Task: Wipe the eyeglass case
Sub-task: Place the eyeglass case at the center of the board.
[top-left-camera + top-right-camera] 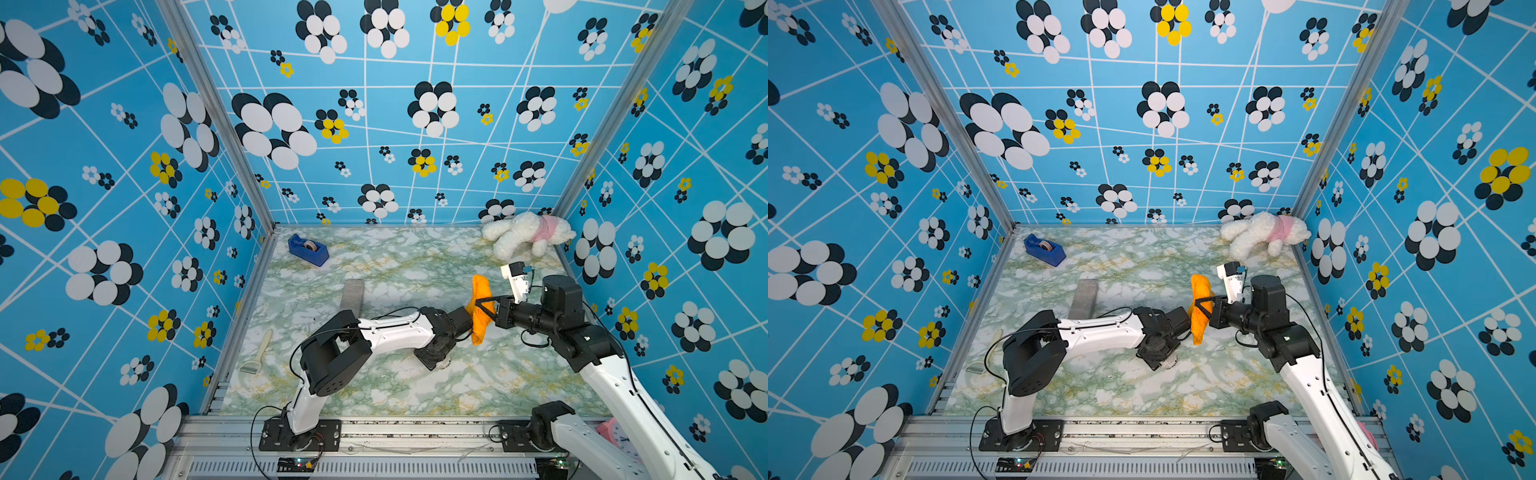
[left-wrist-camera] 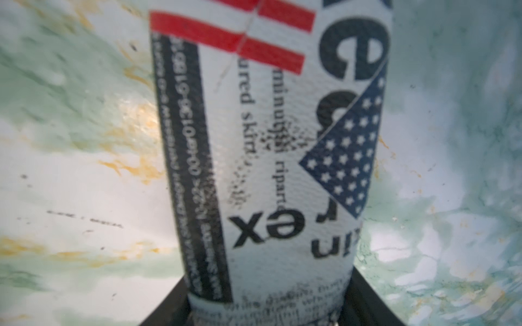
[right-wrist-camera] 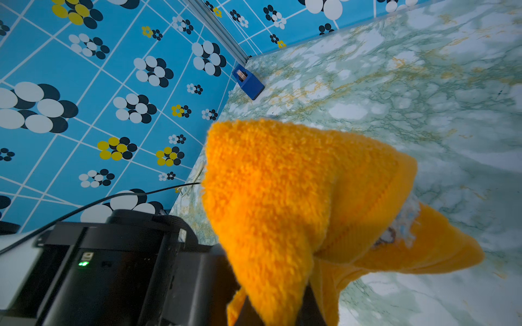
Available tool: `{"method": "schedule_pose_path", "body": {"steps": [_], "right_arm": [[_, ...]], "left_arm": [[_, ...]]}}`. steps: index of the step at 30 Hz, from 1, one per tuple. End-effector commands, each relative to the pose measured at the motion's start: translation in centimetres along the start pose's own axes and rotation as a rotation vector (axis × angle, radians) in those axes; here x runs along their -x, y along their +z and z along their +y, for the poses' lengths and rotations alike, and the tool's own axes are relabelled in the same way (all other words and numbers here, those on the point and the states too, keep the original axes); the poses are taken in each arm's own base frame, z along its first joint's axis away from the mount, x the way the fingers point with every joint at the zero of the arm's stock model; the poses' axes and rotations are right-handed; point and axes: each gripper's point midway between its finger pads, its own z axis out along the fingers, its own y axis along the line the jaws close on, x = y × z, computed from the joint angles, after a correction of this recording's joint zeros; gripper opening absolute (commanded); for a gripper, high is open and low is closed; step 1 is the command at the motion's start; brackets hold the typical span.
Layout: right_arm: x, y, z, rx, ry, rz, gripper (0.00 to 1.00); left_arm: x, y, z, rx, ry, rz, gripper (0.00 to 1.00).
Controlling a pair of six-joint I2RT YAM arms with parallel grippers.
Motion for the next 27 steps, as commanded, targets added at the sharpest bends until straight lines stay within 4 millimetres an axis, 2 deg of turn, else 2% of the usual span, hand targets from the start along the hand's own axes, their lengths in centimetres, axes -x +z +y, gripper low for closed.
{"method": "schedule_pose_path", "body": {"steps": [1,3,7,11,15,18,20,23,27], "right_arm": [[0.7,-0.8,0.6,0.009,-0.037,-0.024,0.00],[1.0,-1.2,0.6,-0.001,-0.039,-0.034,0.00],[1.6,-1.7,0.8,-0.012,-0.051,-0.050,0.00],[1.5,-1.7,0.5,-0.025,-0.045,-0.045,0.00],[1.4,-2.0,0.2,-0.053,-0.043,-0.045,0.00],[1.7,-2.6,0.3,-0.073,-0.056,-0.055,0.00],[2.0,-3.0,0.2,-0.093,-0.067,-0.060,0.00],[2.7,-3.5,0.1,-0.123,-0.079,-0.074,0.00],[3.6,-3.3,0.2,-0.126,-0.066,-0.080,0.00]], "left_arm": [[-0.4,0.4,-0.8,-0.010,-0.050,-0.019,0.28],[-0.8,0.8,-1.3,-0.010,-0.052,0.001,0.40],[-1.2,0.8,-1.8,0.003,-0.033,0.027,0.77],[-1.1,0.6,-1.9,-0.016,-0.022,0.037,0.99],[-1.4,-0.6,-2.7,-0.061,0.044,0.084,0.99],[-2.3,-3.1,-2.1,-0.069,0.152,0.168,0.99],[-2.2,-5.6,-0.8,-0.051,0.264,0.188,0.99],[-0.5,-8.4,0.0,-0.109,0.456,0.220,1.00],[3.1,-11.2,-1.5,-0.254,0.856,0.311,0.95]]}}
